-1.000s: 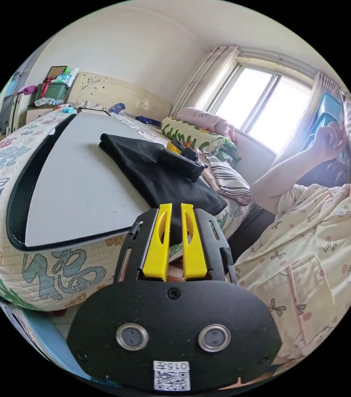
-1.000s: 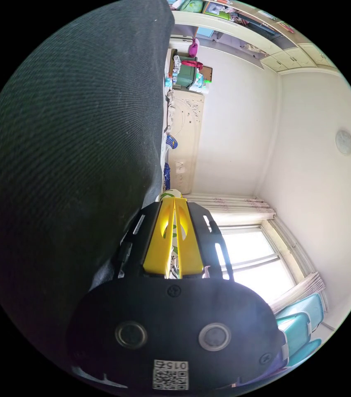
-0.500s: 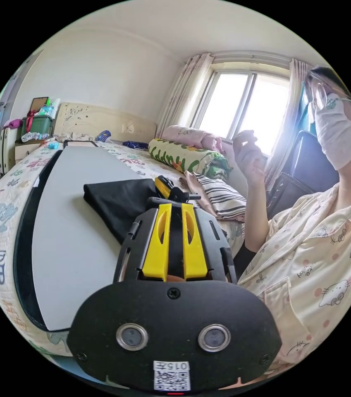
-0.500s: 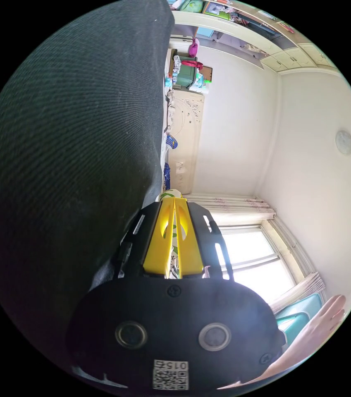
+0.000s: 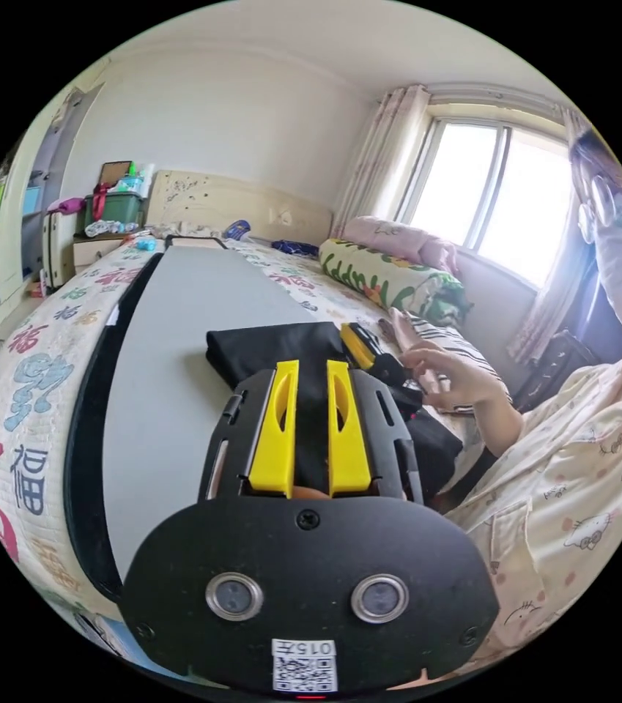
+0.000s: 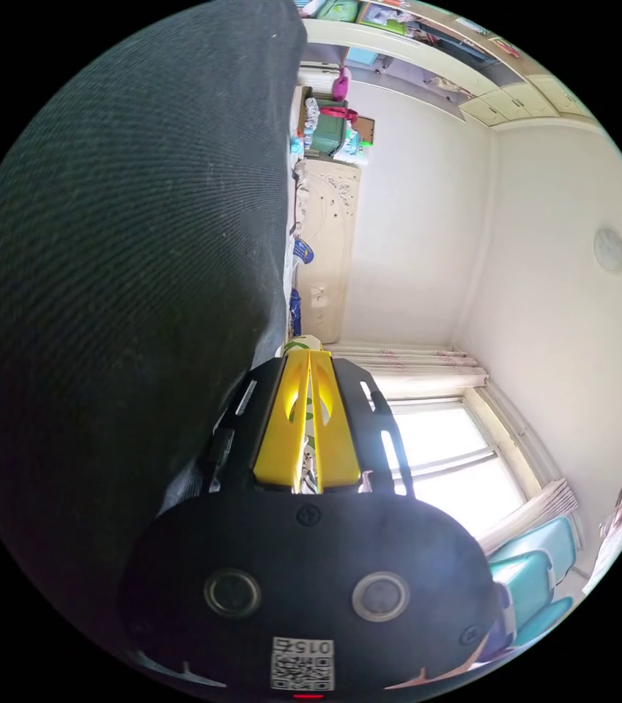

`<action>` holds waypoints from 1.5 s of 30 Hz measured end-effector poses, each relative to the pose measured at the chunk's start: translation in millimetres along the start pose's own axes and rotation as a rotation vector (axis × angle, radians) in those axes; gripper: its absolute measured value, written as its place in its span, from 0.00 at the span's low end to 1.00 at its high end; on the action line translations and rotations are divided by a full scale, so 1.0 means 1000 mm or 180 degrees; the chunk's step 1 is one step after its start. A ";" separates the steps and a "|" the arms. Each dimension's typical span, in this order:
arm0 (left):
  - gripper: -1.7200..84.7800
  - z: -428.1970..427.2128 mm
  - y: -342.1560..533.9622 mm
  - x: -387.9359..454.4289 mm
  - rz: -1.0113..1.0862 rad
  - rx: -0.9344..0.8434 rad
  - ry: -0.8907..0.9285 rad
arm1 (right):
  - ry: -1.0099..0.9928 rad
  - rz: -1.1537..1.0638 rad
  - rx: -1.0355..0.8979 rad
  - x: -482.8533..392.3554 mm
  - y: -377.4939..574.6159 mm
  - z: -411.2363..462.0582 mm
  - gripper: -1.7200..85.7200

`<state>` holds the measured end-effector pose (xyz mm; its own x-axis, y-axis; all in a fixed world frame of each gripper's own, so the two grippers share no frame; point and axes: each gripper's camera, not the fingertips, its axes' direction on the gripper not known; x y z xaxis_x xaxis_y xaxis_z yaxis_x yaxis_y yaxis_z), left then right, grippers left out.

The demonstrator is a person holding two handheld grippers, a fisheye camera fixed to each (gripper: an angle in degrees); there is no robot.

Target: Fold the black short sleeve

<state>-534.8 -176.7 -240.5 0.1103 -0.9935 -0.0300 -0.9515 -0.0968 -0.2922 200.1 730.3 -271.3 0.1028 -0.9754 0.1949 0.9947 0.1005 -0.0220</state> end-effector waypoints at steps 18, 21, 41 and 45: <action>0.17 0.113 -0.075 -0.159 -0.0503 -0.0647 -0.0202 | -0.0301 0.0598 -0.0033 0.190 -0.112 -0.178 0.01; 0.18 0.131 -0.079 -0.186 -0.0454 -0.0840 -0.0311 | -0.1519 0.1560 -0.0213 0.312 -0.092 -0.166 0.01; 0.10 0.226 -0.074 -0.382 -0.0053 -0.1707 0.0008 | -0.5488 0.2987 -0.0256 0.464 -0.142 -0.215 0.08; 0.08 0.179 -0.074 -0.383 0.0447 -0.1387 -0.0181 | -0.5473 0.3196 0.0430 0.538 -0.125 -0.306 0.05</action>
<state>-455.5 221.3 -378.7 -0.0244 -0.9950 -0.0964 -0.9890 0.0100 0.1474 130.9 132.7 -463.5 0.3339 0.5968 0.7296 0.5761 0.4834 -0.6591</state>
